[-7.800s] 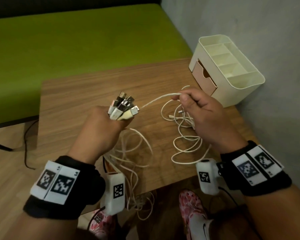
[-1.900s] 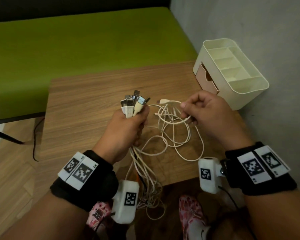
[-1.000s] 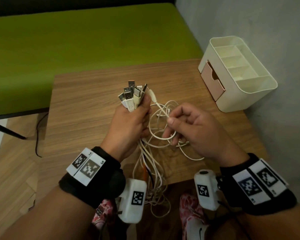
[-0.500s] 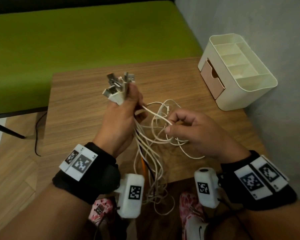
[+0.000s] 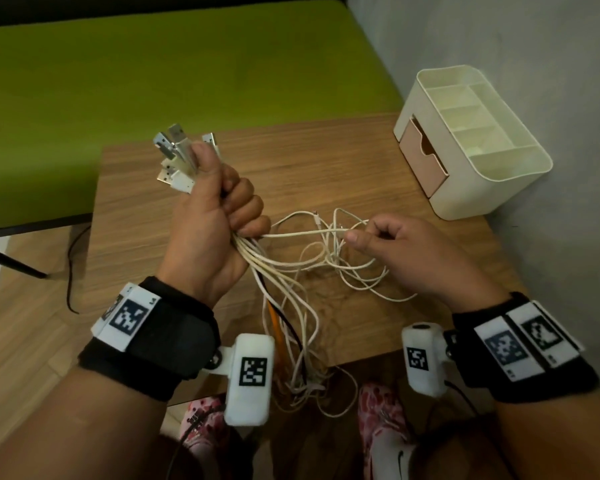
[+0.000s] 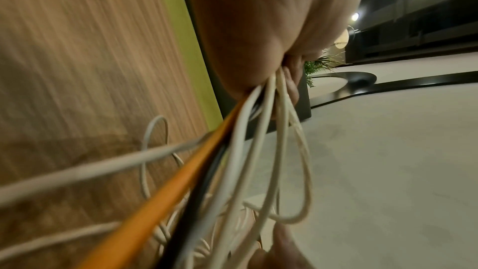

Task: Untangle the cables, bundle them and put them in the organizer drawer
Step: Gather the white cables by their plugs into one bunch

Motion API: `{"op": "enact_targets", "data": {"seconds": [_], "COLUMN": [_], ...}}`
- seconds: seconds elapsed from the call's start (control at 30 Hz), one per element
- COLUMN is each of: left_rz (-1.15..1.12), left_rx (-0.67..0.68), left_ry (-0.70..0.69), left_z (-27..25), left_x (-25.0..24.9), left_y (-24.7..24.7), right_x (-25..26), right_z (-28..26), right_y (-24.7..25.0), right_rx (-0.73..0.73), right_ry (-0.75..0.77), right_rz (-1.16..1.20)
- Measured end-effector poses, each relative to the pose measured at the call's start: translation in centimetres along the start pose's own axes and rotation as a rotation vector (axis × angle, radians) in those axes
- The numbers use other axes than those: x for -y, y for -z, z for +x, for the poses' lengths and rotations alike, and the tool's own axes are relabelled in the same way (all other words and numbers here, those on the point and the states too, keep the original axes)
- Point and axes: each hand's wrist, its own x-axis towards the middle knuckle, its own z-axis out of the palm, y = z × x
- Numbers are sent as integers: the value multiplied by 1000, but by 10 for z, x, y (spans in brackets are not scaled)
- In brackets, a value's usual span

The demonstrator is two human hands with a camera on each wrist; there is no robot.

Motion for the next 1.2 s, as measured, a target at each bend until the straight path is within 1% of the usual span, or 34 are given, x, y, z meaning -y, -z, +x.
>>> {"op": "enact_targets", "data": {"seconds": [0.03,0.1,0.17,0.2,0.23,0.27,0.37,0.43,0.53,0.6,0.67,0.73,0.77,0.83,0.9,0.93,1.0,1.03,1.07,1.1,1.2], "left_rz": [41,177,321,382,439,492,621,653,698,766,801,801,769,614,439,398,423,472,529,586,690], "left_rx": [11,37,52,61,71,80,84,76,119,171,211,220,205,136,81,56,-11,-49,-78,-96,-99], "left_ry": [1,1,10,19,24,22,10,2,9,43,76,80,67,36,-5,-25,-36,-22,2,32,105], "left_z": [0,-1,-3,-4,-6,-8,-12,-13,-14,-17,-18,-18,-17,-12,-6,-3,0,1,2,2,2], "left_x": [-1,1,10,15,21,26,34,35,34,34,34,32,30,21,8,2,-5,-6,-4,-1,10], "left_y": [1,1,-1,-3,-5,-7,-12,-13,-14,-14,-14,-14,-13,-9,-1,3,12,15,16,17,13], "right_x": [0,3,10,12,15,17,17,13,11,11,11,11,10,6,0,-3,-8,-9,-9,-8,1], "right_z": [1,2,2,3,3,2,3,4,3,2,3,3,3,2,4,6,11,13,14,14,8], "right_y": [-1,-3,-5,-6,-7,-8,-15,-19,-21,-20,-18,-15,-13,-9,-7,-7,-6,-5,-3,-1,2], "right_rx": [-31,-104,-129,-112,-85,-71,-104,-120,-142,-137,-139,-141,-133,-95,-82,-103,-171,-209,-233,-239,-208], "right_ry": [-34,-42,43,94,141,177,232,248,268,271,271,273,271,240,184,147,79,65,63,67,94], "right_rz": [37,235,502,620,693,696,546,449,348,322,360,370,337,194,-61,-217,-487,-527,-507,-428,-57]}}
